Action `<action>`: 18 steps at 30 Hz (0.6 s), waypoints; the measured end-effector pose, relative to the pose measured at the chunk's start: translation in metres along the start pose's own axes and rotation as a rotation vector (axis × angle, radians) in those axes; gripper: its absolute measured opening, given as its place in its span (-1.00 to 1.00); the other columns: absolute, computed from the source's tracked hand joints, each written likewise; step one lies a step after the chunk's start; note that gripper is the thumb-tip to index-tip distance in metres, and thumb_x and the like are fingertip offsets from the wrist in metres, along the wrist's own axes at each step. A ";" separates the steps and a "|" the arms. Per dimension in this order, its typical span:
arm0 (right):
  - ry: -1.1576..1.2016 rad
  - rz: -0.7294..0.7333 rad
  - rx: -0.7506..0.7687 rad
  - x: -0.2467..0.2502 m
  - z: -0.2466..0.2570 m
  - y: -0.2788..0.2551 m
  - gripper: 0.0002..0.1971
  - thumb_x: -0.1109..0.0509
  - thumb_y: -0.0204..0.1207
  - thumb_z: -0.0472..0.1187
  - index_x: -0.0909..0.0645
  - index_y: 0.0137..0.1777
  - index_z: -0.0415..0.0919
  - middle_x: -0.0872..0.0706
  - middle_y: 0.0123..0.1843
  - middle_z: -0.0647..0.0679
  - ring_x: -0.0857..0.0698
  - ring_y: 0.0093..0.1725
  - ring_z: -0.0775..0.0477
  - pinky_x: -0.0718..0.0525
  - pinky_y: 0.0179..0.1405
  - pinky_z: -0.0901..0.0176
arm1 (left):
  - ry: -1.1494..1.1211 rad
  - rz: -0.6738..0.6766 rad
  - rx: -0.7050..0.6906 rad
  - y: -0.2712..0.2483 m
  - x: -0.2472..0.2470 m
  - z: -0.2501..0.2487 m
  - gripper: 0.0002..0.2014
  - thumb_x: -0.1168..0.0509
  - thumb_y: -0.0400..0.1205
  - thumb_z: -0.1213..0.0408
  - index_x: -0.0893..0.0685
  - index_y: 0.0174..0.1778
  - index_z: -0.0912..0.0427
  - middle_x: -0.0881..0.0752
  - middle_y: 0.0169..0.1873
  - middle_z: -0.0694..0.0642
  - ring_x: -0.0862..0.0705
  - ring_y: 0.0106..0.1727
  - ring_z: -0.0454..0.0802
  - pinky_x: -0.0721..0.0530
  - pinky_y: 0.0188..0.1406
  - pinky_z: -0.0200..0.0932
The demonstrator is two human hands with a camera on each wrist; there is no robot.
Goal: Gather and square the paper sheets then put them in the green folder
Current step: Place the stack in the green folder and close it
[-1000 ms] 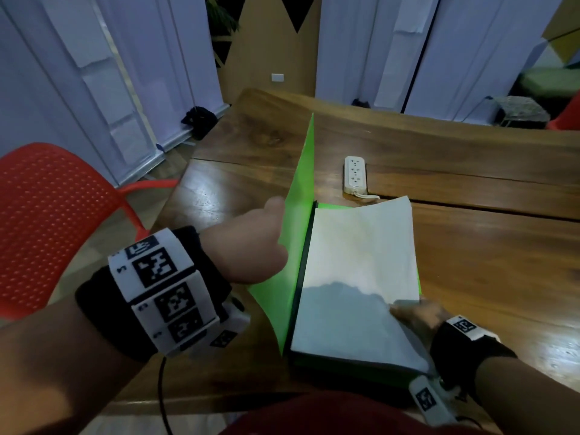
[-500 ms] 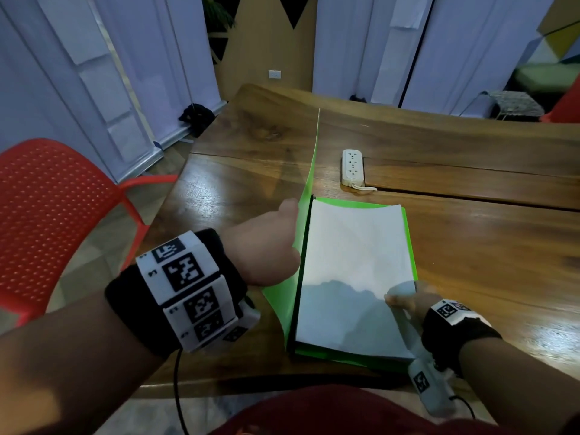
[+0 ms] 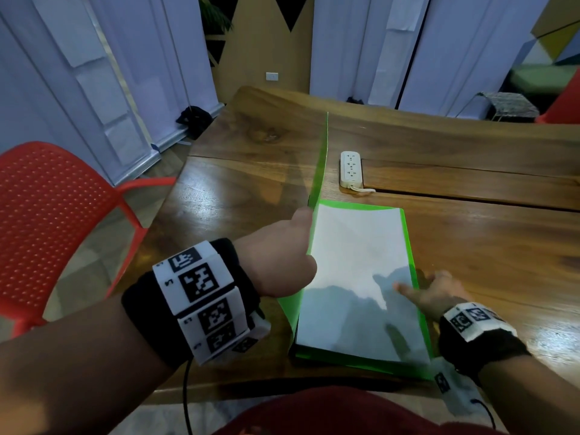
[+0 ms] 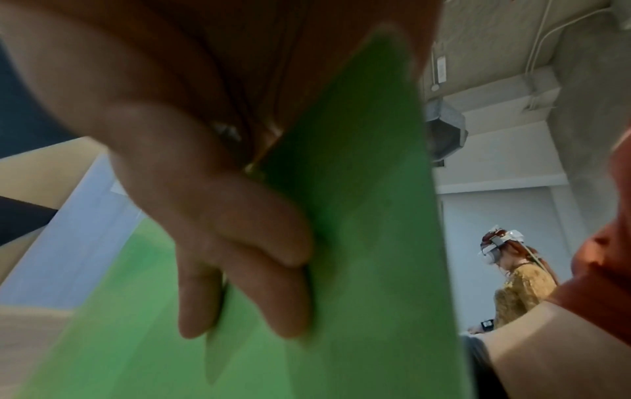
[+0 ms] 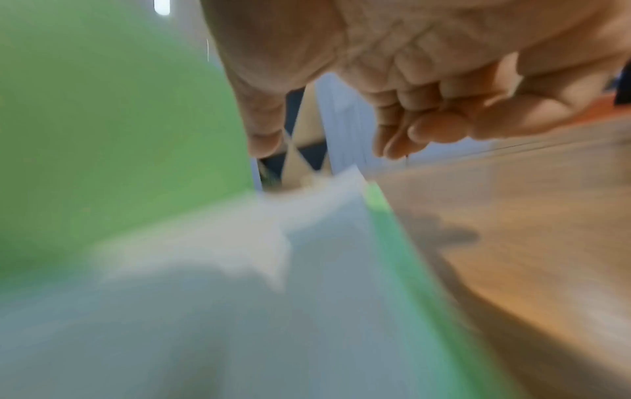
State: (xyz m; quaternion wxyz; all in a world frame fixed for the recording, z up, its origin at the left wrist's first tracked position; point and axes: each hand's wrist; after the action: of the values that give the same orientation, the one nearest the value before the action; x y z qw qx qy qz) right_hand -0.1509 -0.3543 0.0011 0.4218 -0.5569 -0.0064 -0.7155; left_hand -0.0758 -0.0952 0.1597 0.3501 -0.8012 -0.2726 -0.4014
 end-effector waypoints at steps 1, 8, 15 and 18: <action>0.080 -0.047 0.062 0.009 0.005 -0.010 -0.18 -0.45 0.21 0.38 -0.53 0.27 -0.27 -0.67 0.21 -0.29 -0.65 0.14 -0.30 -0.62 0.04 0.00 | -0.003 0.014 -0.009 0.000 0.000 -0.002 -0.50 -0.15 0.54 0.30 -0.21 0.41 0.15 -0.62 0.03 0.17 -0.52 -0.09 0.08 -0.43 -0.16 -0.16; 0.769 0.301 0.370 0.046 0.043 -0.080 0.01 -0.54 -0.44 0.51 -0.58 -0.04 -0.20 -0.72 -0.41 -0.12 -0.60 -0.53 -0.06 -0.59 -0.62 0.17 | -0.085 0.252 -0.218 0.017 -0.040 -0.029 -0.04 -0.39 0.35 -0.21 -0.02 0.58 -0.12 -0.44 0.51 0.19 -0.46 0.49 0.04 -0.46 0.48 -0.03; 0.255 -0.029 0.289 0.025 -0.025 -0.035 -0.20 -0.60 0.23 -0.42 -0.30 0.45 -0.18 -0.77 -0.31 -0.29 -0.73 -0.29 -0.29 -0.67 -0.27 -0.07 | -0.045 0.330 -0.084 0.068 -0.085 -0.008 -0.26 -0.28 0.49 -0.19 -0.24 0.54 0.02 -0.36 0.57 0.09 -0.43 0.51 0.06 -0.43 0.50 0.03; 0.052 0.078 0.157 0.009 -0.047 -0.026 -0.20 -0.56 0.35 -0.27 -0.25 0.55 -0.06 -0.68 -0.22 -0.14 -0.69 -0.16 -0.22 -0.55 -0.24 0.11 | 0.005 0.156 0.238 0.091 -0.093 0.014 -0.32 -0.26 0.57 -0.04 -0.25 0.54 0.22 -0.36 0.53 0.23 -0.46 0.46 0.19 -0.50 0.39 0.02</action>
State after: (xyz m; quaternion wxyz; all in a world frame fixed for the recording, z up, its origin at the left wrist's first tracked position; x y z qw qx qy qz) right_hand -0.2040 -0.3659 0.0026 0.4915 -0.5034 -0.0299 -0.7100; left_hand -0.0536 -0.1538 0.0452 0.4734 -0.7719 -0.2543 -0.3398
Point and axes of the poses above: each hand's wrist, its own y-axis towards the middle knuckle, its own x-axis out of the back of the hand, z = x × y
